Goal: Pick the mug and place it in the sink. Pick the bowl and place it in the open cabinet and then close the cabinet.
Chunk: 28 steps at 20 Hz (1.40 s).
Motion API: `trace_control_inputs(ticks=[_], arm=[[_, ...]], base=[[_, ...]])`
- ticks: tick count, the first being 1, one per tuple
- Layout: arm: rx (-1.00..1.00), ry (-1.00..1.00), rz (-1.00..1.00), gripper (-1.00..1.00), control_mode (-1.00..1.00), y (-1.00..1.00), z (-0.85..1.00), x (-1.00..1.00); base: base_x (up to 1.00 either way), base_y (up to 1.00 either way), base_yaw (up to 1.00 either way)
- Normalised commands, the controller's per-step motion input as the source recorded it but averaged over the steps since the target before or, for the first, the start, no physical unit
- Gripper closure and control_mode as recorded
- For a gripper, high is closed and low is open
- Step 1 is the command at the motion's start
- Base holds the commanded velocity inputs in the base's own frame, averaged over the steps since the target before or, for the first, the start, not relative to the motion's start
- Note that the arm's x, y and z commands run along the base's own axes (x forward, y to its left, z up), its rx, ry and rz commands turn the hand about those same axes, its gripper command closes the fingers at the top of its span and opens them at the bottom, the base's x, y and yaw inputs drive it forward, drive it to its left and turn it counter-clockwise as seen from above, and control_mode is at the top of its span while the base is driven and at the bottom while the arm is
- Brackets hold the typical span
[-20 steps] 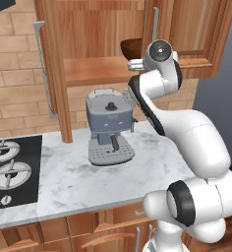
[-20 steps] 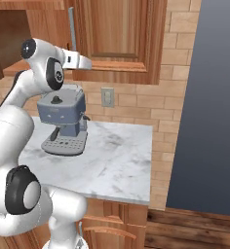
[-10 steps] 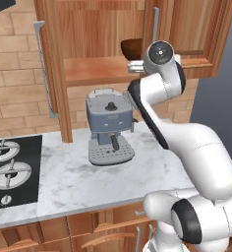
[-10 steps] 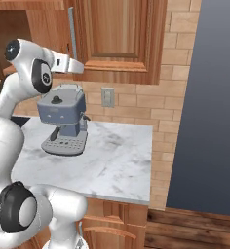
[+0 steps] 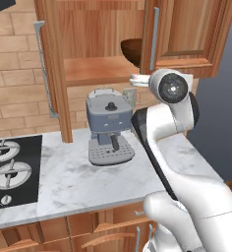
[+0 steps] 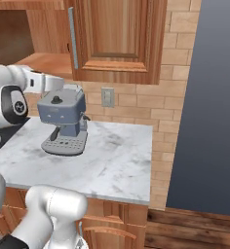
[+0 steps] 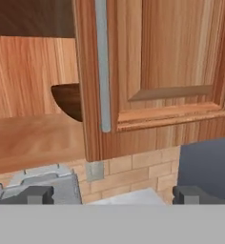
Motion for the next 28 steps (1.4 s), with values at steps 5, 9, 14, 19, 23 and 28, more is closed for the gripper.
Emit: trace_control_inputs(ticks=[5, 9, 14, 19, 23, 28], arm=[[0.17, 0.08, 0.10, -1.00, -1.00, 0.19, 0.02, -1.00], [0.08, 0.04, 0.01, -1.00, -1.00, 0.23, 0.17, -0.95], [-0.01, 0.05, 0.00, -1.00, -1.00, 0.50, 0.15, -1.00], [-0.01, -0.03, -0.15, -1.00, -1.00, 0.40, -0.01, -1.00], [0.00, 0.00, -0.15, -1.00, -1.00, 0.35, 0.00, -1.00], [-0.03, -0.05, -0.03, -1.00, -1.00, 0.58, 0.00, -0.40]], base=[[0.00, 0.00, 0.00], [0.00, 0.00, 0.00], [0.00, 0.00, 0.00], [0.00, 0.00, 0.00], [0.00, 0.00, 0.00], [0.00, 0.00, 0.00]])
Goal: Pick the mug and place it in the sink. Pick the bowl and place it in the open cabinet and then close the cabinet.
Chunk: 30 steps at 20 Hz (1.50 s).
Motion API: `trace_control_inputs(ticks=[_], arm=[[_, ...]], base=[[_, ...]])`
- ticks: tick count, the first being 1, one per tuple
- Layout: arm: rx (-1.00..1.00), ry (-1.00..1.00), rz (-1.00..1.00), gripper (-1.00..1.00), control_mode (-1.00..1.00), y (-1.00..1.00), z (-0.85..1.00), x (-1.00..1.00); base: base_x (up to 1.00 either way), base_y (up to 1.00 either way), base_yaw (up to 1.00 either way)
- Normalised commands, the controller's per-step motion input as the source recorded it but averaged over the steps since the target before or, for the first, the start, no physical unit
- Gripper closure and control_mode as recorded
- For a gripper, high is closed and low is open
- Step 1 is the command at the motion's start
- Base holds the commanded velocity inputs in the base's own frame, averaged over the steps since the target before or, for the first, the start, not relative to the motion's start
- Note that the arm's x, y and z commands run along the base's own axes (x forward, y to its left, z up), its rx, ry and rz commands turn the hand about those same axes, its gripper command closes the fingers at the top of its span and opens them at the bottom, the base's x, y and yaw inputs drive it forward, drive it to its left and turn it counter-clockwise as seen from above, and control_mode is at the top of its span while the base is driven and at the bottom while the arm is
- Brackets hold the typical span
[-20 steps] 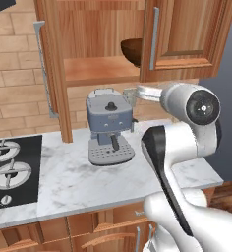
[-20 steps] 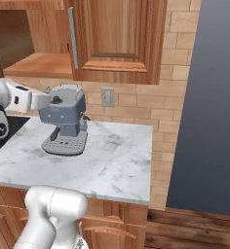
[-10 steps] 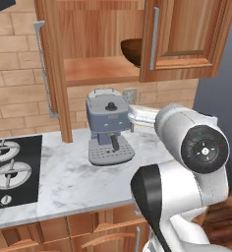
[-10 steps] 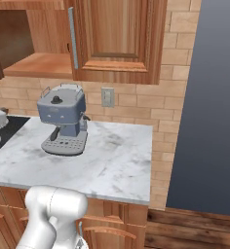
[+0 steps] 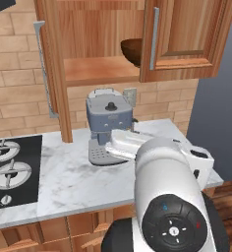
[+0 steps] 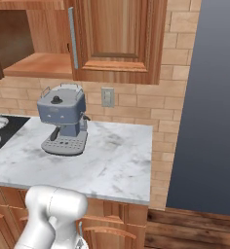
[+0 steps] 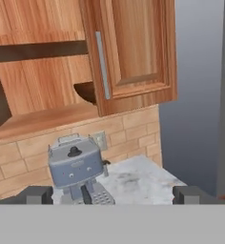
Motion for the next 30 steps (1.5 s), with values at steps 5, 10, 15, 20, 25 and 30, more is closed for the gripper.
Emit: trace_control_inputs(ticks=[5, 10, 15, 20, 25, 30], arm=[[-0.19, -0.04, -0.13, -1.00, -1.00, 0.70, 0.00, -0.03], [-0.19, 0.00, -0.21, -1.00, -1.00, 0.64, 0.00, 0.00], [0.00, -0.02, -0.07, -1.00, -1.00, 0.33, -0.01, 0.05], [0.00, -0.05, -0.20, -1.00, -1.00, 0.70, -0.02, 0.22], [0.00, -0.04, -0.24, -1.00, -1.00, 0.52, -0.02, 0.30], [-0.04, 0.06, -0.23, -1.00, -1.00, 0.18, 0.01, 0.62]], base=[[0.00, 0.00, 0.00], [0.00, 0.00, 0.00], [0.00, 0.00, 0.00], [0.00, 0.00, 0.00], [0.00, 0.00, 0.00], [0.00, 0.00, 0.00]])
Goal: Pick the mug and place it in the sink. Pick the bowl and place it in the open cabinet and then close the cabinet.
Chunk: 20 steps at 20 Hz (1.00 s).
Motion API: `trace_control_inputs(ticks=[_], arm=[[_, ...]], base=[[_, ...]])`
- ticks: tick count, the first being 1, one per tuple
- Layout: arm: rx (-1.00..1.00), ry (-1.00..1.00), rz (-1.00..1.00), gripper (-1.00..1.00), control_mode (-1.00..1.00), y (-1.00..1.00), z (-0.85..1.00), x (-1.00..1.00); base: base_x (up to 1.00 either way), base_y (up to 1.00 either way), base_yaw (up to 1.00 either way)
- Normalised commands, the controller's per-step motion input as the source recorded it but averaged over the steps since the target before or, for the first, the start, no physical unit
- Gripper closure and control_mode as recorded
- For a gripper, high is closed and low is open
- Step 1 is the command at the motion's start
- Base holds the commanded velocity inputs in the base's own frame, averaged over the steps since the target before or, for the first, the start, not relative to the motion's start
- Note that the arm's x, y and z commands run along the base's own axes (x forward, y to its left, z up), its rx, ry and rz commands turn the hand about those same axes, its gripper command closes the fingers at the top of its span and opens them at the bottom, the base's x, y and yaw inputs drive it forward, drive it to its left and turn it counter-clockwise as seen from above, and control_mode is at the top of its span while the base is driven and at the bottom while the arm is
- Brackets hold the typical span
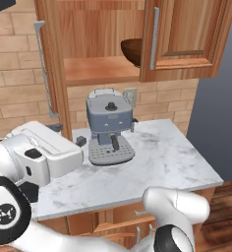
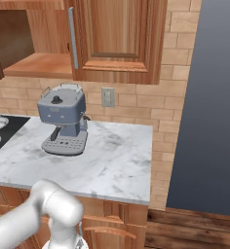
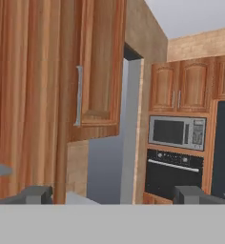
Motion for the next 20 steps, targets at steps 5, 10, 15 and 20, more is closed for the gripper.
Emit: trace_control_inputs(ticks=[5, 10, 15, 20], arm=[[-0.02, 0.04, -0.06, -1.00, -1.00, 0.10, 0.01, 0.70], [0.00, 0.00, -0.04, -1.00, -1.00, 0.15, 0.00, 0.70], [0.04, -0.06, 0.05, -1.00, -1.00, -0.36, -0.02, 0.43], [0.13, -0.14, 0.25, -1.00, -1.00, -0.95, -0.17, 0.35]], base=[[0.00, 0.00, 0.00], [0.00, 0.00, 0.00], [0.00, 0.00, 0.00], [0.00, 0.00, 0.00]])
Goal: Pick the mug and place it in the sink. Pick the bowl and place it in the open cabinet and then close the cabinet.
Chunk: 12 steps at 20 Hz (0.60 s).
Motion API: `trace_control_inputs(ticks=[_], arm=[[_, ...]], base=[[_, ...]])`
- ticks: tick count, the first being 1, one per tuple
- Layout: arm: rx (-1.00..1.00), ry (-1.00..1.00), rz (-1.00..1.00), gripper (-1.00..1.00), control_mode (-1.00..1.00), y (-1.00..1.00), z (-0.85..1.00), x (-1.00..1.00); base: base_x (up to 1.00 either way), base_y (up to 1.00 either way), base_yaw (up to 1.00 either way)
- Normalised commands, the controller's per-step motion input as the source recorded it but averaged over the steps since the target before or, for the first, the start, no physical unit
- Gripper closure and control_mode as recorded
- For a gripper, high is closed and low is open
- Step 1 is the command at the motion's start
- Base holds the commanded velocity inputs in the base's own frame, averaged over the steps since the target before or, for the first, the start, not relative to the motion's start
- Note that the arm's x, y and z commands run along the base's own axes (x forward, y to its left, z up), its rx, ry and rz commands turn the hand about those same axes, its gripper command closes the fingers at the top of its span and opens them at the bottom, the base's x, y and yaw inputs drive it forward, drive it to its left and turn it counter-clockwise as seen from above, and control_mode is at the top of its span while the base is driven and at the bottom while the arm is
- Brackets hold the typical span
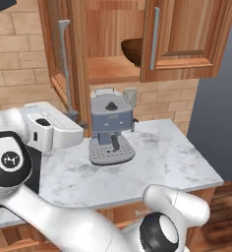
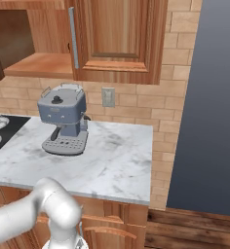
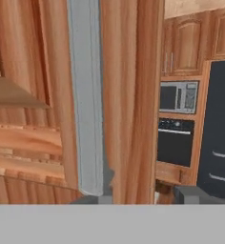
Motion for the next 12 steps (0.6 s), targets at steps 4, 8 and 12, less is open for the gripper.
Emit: trace_control_inputs(ticks=[4, 8, 12], arm=[[0.05, -0.07, 0.41, -1.00, -1.00, -1.00, -0.40, 0.61], [-0.09, -0.02, 0.46, -1.00, -1.00, -1.00, -0.41, 0.66], [-0.27, 0.00, 0.41, -1.00, -1.00, -1.00, -0.20, 0.78]], base=[[0.00, 0.00, 0.00], [0.00, 0.00, 0.00], [0.00, 0.00, 0.00]])
